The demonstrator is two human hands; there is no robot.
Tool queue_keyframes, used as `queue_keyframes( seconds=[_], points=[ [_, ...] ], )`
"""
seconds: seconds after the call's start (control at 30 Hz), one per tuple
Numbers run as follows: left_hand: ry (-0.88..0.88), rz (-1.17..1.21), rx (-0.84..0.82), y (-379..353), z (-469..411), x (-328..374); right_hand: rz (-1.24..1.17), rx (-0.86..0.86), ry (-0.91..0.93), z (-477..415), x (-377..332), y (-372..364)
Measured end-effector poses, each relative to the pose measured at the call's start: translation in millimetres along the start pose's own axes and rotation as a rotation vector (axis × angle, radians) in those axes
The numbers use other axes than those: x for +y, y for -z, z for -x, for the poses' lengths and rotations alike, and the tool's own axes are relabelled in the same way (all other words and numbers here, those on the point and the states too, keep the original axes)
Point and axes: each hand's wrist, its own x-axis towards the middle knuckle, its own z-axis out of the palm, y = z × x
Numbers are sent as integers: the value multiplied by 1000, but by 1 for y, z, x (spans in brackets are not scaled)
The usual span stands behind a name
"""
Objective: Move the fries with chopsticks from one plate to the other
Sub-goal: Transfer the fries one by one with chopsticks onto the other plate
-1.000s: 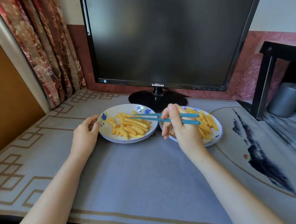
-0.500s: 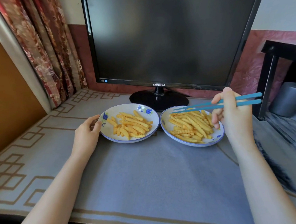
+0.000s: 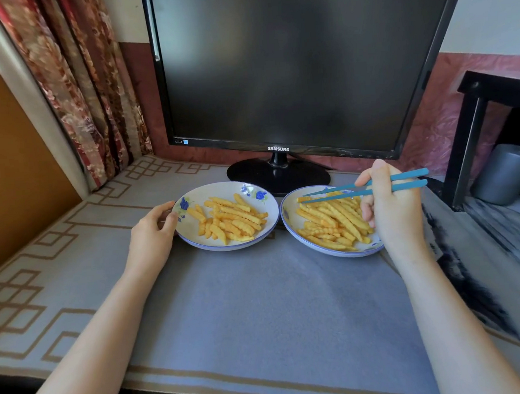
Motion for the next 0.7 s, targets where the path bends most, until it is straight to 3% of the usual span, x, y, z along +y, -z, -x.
queue_keyframes(
  seconds=[0.4, 0.7],
  points=[
    [-1, 21, -7, 0, -1, -2, -250, 91, -10, 14, -18, -8],
    [-2, 7, -8, 0, -1, -2, -192, -215, 55, 40, -16, -42]
  ],
)
